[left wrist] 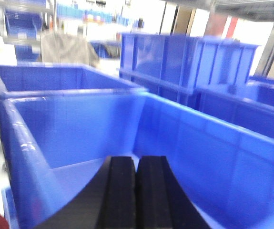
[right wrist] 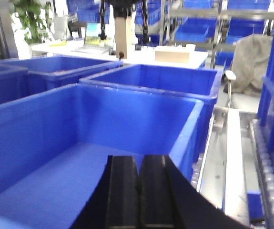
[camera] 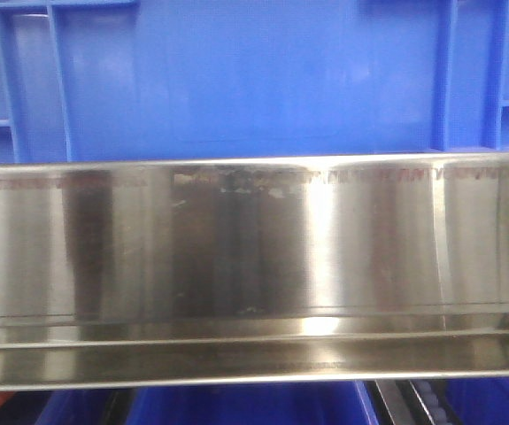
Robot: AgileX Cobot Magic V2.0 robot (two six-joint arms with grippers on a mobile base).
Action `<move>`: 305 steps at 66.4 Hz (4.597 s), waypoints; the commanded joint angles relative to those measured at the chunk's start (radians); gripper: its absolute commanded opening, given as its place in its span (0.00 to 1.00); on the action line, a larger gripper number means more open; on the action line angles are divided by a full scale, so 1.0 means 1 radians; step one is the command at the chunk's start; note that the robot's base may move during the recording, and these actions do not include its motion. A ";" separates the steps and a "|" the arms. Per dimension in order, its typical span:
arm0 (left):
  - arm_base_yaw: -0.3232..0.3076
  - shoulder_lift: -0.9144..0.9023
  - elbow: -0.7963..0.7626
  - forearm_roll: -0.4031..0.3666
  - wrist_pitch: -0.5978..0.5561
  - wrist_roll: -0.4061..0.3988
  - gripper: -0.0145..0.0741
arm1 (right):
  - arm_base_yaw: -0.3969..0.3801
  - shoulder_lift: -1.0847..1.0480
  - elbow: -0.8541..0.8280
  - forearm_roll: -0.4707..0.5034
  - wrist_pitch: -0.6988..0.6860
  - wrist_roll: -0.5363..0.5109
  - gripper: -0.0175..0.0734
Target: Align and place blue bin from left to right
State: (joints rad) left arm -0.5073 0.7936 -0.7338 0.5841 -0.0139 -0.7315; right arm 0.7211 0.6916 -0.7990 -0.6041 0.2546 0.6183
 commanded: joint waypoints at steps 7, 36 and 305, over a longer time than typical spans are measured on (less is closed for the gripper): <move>-0.005 -0.105 0.013 0.005 0.001 -0.001 0.04 | 0.000 -0.101 0.004 -0.013 -0.030 -0.009 0.11; -0.005 -0.147 0.013 0.005 0.025 -0.001 0.04 | 0.000 -0.128 0.004 -0.013 -0.032 -0.009 0.11; -0.005 -0.147 0.013 0.005 0.031 -0.001 0.04 | -0.590 -0.692 0.799 0.681 -0.220 -0.729 0.11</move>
State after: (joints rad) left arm -0.5073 0.6510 -0.7233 0.5841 0.0241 -0.7315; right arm 0.1352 0.0087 0.0000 0.0731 0.0413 -0.1059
